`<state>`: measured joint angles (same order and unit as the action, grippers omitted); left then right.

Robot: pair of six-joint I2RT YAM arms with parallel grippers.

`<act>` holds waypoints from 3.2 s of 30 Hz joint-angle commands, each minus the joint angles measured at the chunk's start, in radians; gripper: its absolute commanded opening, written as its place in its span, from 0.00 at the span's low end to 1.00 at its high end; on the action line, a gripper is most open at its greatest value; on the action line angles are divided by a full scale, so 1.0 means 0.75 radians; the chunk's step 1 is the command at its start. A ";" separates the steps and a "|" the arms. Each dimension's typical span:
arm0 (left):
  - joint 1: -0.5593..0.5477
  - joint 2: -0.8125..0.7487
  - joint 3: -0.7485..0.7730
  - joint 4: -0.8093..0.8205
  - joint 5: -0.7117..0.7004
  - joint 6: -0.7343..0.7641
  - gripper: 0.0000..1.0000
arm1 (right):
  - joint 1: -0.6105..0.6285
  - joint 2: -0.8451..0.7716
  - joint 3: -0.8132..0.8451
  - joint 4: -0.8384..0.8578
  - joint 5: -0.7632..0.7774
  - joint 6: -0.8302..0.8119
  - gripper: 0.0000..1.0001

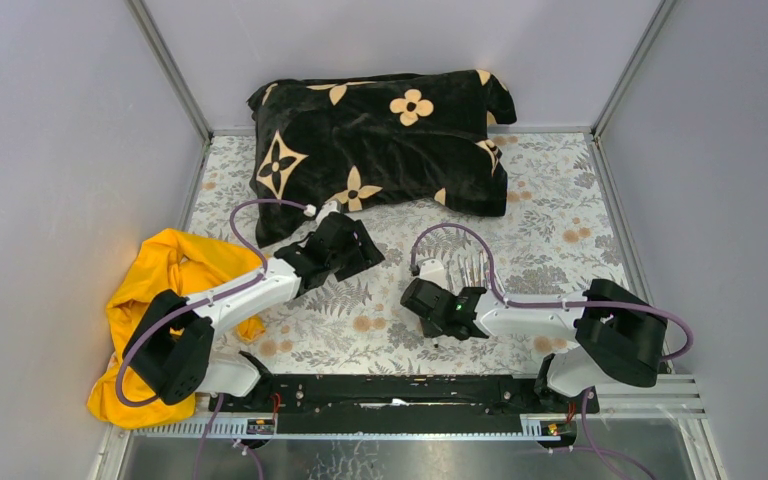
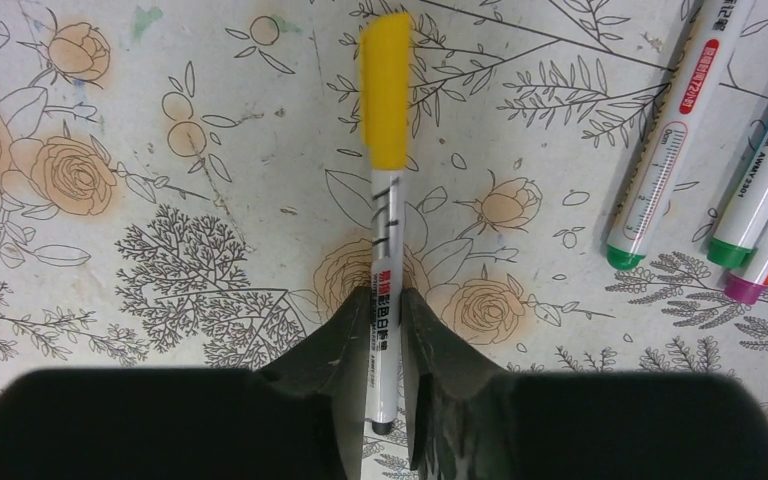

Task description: Open the pen caps

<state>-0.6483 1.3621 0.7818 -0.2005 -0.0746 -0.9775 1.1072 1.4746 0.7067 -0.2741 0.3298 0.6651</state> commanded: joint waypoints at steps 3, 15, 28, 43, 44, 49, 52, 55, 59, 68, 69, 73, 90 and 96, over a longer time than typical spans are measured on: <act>-0.009 -0.002 -0.022 0.070 0.022 -0.021 0.70 | 0.018 0.007 -0.036 0.005 -0.026 0.055 0.12; -0.010 0.059 -0.092 0.350 0.297 -0.095 0.72 | 0.023 -0.197 -0.001 0.009 -0.054 0.003 0.00; -0.047 0.112 -0.162 0.574 0.432 -0.180 0.71 | 0.023 -0.270 0.044 0.070 -0.098 -0.009 0.00; -0.070 0.108 -0.197 0.633 0.458 -0.220 0.68 | 0.023 -0.215 0.154 0.101 -0.086 -0.045 0.00; -0.070 0.107 -0.198 0.633 0.457 -0.220 0.67 | 0.023 -0.210 0.158 0.102 -0.084 -0.045 0.00; -0.072 0.100 -0.205 0.641 0.457 -0.226 0.64 | 0.023 -0.190 0.179 0.101 -0.079 -0.052 0.00; -0.072 0.097 -0.211 0.653 0.457 -0.231 0.61 | 0.023 -0.189 0.181 0.102 -0.075 -0.051 0.00; -0.072 0.097 -0.216 0.667 0.463 -0.238 0.57 | 0.023 -0.191 0.181 0.107 -0.071 -0.052 0.00; -0.071 0.099 -0.228 0.685 0.473 -0.243 0.53 | 0.021 -0.193 0.181 0.114 -0.065 -0.051 0.00; -0.072 0.071 -0.261 0.727 0.476 -0.253 0.42 | 0.016 -0.215 0.148 0.129 -0.054 -0.036 0.00; -0.072 0.064 -0.266 0.731 0.475 -0.255 0.42 | 0.013 -0.223 0.139 0.133 -0.055 -0.033 0.00; -0.070 0.039 -0.283 0.743 0.464 -0.261 0.41 | 0.001 -0.250 0.112 0.158 -0.077 -0.027 0.00; -0.070 0.006 -0.304 0.734 0.445 -0.253 0.09 | -0.016 -0.264 0.073 0.159 -0.068 -0.009 0.00; -0.070 0.016 -0.297 0.728 0.430 -0.260 0.00 | -0.016 -0.268 0.084 0.147 -0.068 -0.017 0.04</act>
<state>-0.6994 1.3933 0.5640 0.2977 0.2607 -1.1660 1.1057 1.3025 0.7670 -0.1665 0.2649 0.6456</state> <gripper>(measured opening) 0.204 0.077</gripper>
